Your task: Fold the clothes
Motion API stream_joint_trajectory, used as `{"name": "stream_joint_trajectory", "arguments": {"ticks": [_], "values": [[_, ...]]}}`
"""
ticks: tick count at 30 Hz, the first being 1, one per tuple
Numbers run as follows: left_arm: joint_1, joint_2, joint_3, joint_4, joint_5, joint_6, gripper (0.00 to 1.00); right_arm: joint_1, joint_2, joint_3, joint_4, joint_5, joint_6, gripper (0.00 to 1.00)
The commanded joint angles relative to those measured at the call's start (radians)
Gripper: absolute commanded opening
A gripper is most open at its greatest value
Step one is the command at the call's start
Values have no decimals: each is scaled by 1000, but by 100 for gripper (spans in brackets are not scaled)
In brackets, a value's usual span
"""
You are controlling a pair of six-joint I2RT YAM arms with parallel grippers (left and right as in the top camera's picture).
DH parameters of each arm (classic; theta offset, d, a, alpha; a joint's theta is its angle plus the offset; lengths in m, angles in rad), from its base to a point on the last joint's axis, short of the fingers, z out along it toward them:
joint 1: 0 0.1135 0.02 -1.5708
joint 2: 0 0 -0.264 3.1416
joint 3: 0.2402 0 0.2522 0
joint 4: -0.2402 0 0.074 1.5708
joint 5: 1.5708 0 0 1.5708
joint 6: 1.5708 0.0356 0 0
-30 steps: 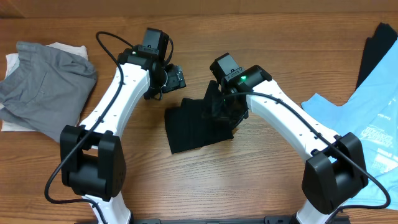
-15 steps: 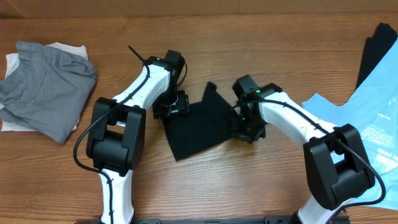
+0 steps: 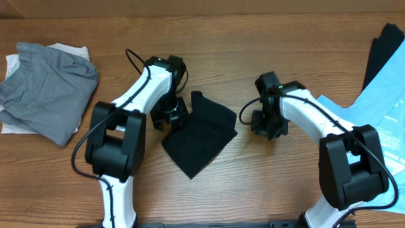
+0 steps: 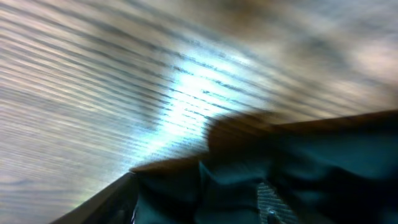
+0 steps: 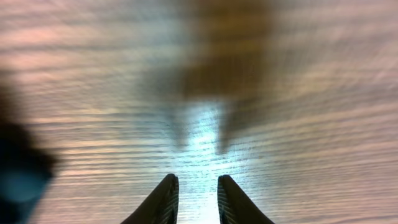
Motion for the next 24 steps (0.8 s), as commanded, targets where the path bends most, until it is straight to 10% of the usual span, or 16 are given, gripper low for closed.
{"name": "stream_joint_trajectory", "arguments": {"ticks": [1, 5, 24], "values": [[13, -107, 0, 6, -54, -61, 70, -2, -87, 165, -4, -143, -178, 30], [13, -105, 0, -14, -54, -58, 79, 6, -94, 258, 54, -322, -375, 59], [-42, -104, -6, -60, -14, 29, 93, 150, 94, 243, 257, -383, -636, 78]]}}
